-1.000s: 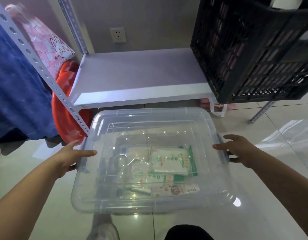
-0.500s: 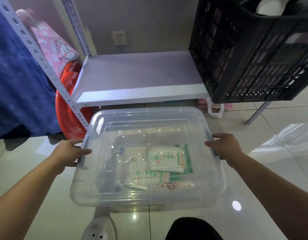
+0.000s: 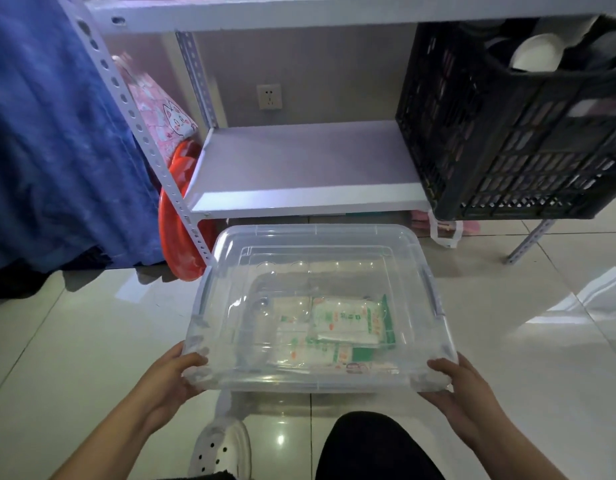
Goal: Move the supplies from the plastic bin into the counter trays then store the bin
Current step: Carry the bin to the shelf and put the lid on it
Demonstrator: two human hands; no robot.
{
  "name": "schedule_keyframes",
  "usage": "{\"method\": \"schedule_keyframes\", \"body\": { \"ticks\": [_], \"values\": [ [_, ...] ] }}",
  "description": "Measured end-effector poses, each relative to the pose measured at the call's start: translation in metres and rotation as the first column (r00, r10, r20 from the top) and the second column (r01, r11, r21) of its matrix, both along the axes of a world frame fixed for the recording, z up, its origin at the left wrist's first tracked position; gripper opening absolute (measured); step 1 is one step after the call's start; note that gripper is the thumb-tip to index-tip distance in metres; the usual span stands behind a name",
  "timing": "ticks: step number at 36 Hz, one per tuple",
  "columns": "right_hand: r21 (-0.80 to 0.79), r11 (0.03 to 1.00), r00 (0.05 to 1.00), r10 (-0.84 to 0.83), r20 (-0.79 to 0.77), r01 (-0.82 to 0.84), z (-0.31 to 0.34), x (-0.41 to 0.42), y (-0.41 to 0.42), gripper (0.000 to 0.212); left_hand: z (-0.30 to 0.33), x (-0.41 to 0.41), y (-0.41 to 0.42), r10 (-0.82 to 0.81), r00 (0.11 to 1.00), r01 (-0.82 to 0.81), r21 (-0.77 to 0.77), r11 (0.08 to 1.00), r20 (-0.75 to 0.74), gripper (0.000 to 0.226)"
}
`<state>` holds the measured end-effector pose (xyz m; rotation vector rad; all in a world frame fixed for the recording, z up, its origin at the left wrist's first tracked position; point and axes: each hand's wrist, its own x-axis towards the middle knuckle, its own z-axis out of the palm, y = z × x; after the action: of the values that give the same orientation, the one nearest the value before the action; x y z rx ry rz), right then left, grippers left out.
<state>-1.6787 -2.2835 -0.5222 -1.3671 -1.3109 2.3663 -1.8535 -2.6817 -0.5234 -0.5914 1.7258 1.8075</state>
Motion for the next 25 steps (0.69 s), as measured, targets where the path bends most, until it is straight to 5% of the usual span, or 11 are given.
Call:
{"method": "schedule_keyframes", "body": {
  "ticks": [11, 25],
  "values": [
    [0.034, 0.999, 0.975, 0.036, -0.218, -0.029, 0.082, 0.017, 0.005, 0.032, 0.085, 0.008, -0.022, 0.054, 0.982, -0.042, 0.071, 0.997, -0.182, 0.059],
    [0.122, 0.992, 0.902, 0.09, -0.422, -0.041, 0.176, -0.064, 0.04, 0.031, 0.192, -0.044, 0.019, -0.003, 0.924, 0.051, 0.117, 0.992, -0.383, 0.042]
  ]
}}
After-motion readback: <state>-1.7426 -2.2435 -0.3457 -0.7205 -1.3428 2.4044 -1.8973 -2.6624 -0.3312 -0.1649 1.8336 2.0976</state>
